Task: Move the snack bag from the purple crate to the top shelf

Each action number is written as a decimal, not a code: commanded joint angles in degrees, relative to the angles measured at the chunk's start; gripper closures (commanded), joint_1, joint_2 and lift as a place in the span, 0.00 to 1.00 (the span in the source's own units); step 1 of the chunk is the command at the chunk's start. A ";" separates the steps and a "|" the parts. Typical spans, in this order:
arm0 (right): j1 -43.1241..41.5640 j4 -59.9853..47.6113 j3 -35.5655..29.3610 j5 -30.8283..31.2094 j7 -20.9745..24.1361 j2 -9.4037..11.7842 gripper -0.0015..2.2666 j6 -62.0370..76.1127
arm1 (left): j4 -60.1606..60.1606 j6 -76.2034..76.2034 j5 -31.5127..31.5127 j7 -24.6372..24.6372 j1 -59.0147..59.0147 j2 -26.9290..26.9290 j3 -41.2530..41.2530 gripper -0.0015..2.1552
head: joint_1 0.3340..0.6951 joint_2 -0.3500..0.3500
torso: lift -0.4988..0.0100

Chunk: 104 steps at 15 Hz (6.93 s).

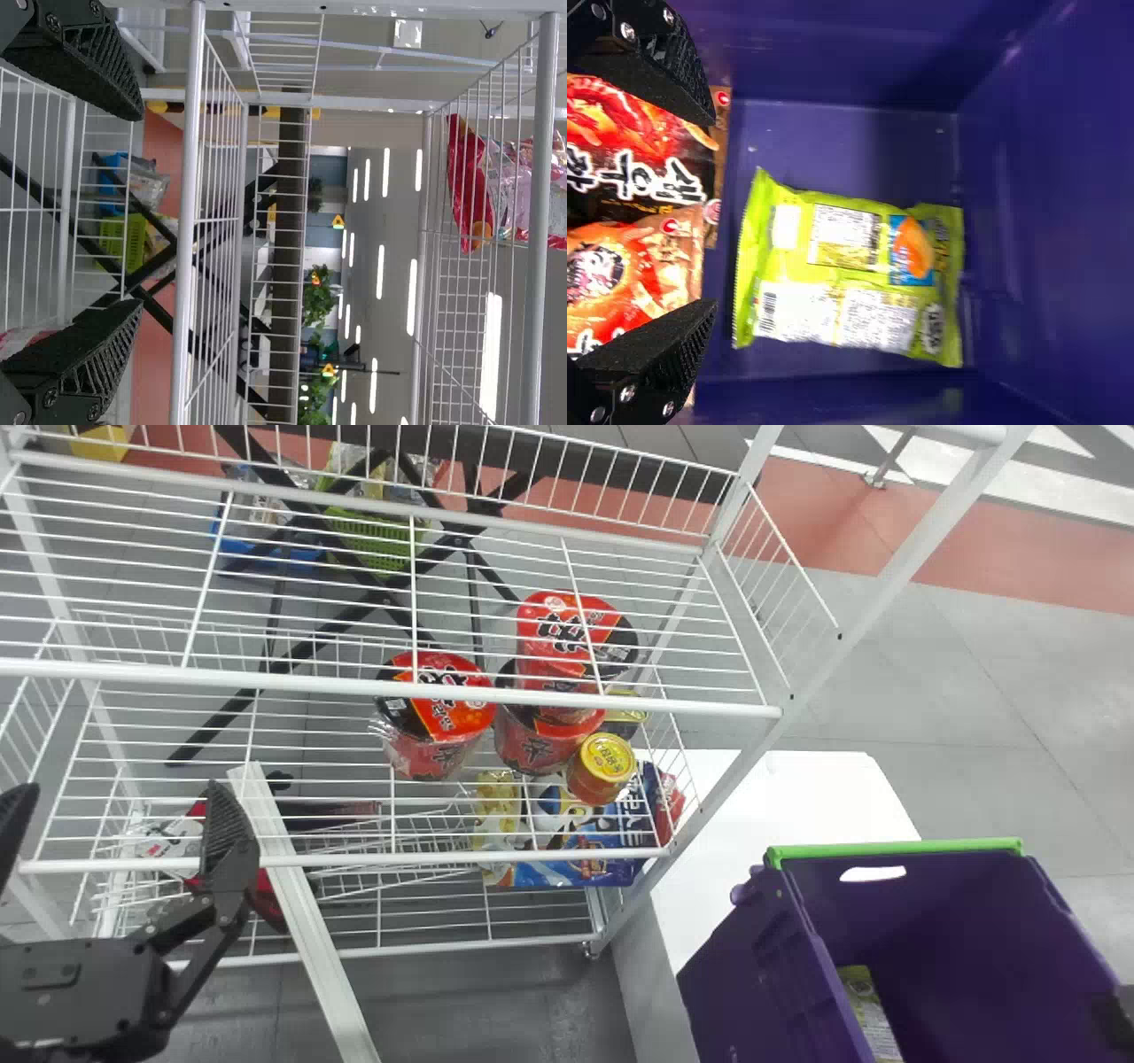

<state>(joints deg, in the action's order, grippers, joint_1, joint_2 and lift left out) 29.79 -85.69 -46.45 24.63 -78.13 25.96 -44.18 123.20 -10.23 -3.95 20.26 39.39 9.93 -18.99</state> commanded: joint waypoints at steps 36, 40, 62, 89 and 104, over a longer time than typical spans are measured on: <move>3.25 13.35 6.55 17.99 7.56 -0.82 0.01 13.10 | -4.46 -4.57 1.76 0.31 -2.13 -0.09 1.23 0.03 | 1.00 0.00 | 0.09; 3.25 13.09 7.86 18.96 10.55 -1.88 0.01 12.05 | -5.69 -6.68 2.20 0.04 -2.30 -0.53 1.67 0.03 | 1.00 0.00 | 0.09; 3.52 16.78 9.45 19.40 29.79 -4.51 0.09 13.98 | -6.65 -8.96 3.51 -0.48 -2.92 -0.70 2.20 0.03 | 1.00 0.00 | 0.09; 2.55 18.80 11.73 9.56 43.86 -7.33 0.32 12.40 | -6.92 -11.25 3.69 -0.57 -1.86 -0.26 2.73 0.03 | 1.00 0.00 | 0.09; 6.95 3.42 6.37 7.54 34.89 -10.05 0.73 5.02 | -6.92 -11.25 3.60 -0.57 -1.69 -0.70 2.64 0.03 | 1.00 0.00 | 0.09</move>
<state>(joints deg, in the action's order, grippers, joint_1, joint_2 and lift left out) 35.58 -79.47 -39.02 33.07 -42.57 16.83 -39.19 116.27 -21.48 -0.35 19.69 37.71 9.25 -16.25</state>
